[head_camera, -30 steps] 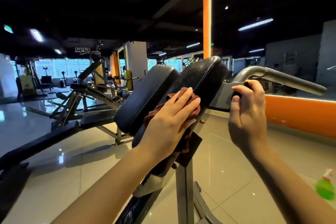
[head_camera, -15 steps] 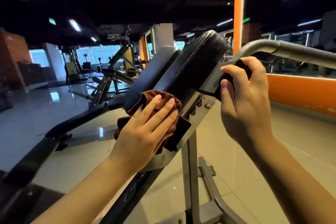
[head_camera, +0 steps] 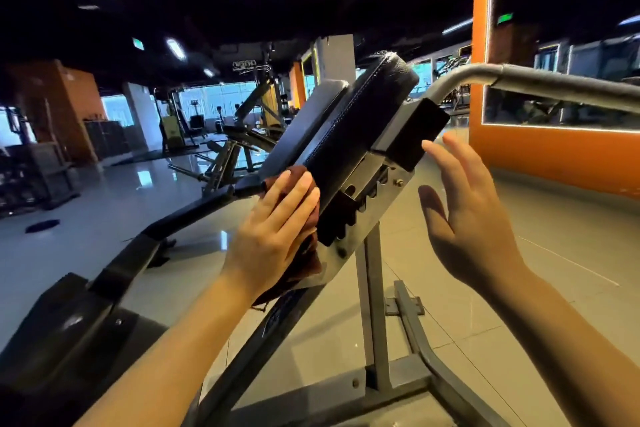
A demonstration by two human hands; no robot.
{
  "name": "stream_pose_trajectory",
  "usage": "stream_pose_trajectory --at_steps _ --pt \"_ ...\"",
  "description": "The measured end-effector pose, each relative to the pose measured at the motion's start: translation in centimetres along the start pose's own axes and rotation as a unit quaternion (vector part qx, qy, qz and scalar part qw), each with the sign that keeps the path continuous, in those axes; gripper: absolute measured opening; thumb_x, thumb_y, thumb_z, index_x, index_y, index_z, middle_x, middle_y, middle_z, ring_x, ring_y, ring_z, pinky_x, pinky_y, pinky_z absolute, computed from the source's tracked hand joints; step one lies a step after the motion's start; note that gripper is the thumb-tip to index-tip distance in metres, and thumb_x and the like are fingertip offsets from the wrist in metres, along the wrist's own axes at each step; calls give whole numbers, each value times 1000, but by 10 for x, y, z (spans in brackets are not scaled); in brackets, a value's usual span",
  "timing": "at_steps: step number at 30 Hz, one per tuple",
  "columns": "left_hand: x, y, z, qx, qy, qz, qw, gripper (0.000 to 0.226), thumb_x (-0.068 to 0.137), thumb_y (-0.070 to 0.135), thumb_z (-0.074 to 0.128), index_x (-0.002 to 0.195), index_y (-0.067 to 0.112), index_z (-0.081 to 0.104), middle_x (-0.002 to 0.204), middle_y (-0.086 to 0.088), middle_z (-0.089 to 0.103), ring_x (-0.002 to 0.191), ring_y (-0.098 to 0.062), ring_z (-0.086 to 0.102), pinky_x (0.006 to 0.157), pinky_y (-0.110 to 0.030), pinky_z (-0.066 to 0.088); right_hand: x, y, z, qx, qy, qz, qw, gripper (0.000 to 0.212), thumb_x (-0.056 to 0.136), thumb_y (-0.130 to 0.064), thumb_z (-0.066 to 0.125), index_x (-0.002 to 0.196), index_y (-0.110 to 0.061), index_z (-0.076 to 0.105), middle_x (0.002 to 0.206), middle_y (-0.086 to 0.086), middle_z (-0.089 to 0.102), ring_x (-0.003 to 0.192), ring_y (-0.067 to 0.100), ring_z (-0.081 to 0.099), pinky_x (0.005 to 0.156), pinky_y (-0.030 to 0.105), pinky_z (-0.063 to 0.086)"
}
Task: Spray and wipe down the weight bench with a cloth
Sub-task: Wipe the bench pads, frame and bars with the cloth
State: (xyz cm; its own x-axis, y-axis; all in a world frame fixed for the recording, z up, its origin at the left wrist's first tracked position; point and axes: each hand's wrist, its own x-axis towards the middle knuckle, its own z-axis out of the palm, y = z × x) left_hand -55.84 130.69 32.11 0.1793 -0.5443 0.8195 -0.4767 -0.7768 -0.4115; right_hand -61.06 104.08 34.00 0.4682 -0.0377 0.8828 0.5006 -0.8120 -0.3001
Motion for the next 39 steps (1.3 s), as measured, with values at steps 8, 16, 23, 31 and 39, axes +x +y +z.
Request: stream_pose_trajectory --at_steps 8,16,23,31,39 --pt "-36 -9 30 36 7 52 998 38 100 20 51 137 12 50 142 -10 49 138 -33 38 116 -45 29 -9 2 19 20 18 -30 999 48 99 -37 36 146 -28 33 157 -1 27 140 2 14 107 28 24" --pt "-84 -12 16 21 -69 46 996 34 105 18 40 138 11 44 142 -10 48 137 -29 40 103 -46 46 -24 5 50 77 14 -20 997 48 94 -38 38 141 -28 35 160 2 19 146 15 18 109 24 19" --pt "45 41 5 -102 137 -37 985 36 101 15 50 135 5 45 144 -11 40 136 -35 36 116 -41 31 -10 15 27 132 35 -18 991 50 94 -32 39 143 -27 35 154 -1 31 143 8 25 114 15 21" --pt "156 76 20 -78 34 34 996 42 95 12 57 135 2 52 146 -16 46 138 -35 38 112 -46 36 0 37 -2 140 81 16 987 46 95 -30 43 140 -25 38 147 -1 41 136 9 35 111 19 28" --pt "140 71 14 36 -1 126 991 44 96 16 52 138 2 49 147 -16 43 139 -36 34 115 -45 30 -13 42 12 140 74 44 986 45 93 -26 48 137 -28 40 147 -1 39 132 -2 28 105 3 20"
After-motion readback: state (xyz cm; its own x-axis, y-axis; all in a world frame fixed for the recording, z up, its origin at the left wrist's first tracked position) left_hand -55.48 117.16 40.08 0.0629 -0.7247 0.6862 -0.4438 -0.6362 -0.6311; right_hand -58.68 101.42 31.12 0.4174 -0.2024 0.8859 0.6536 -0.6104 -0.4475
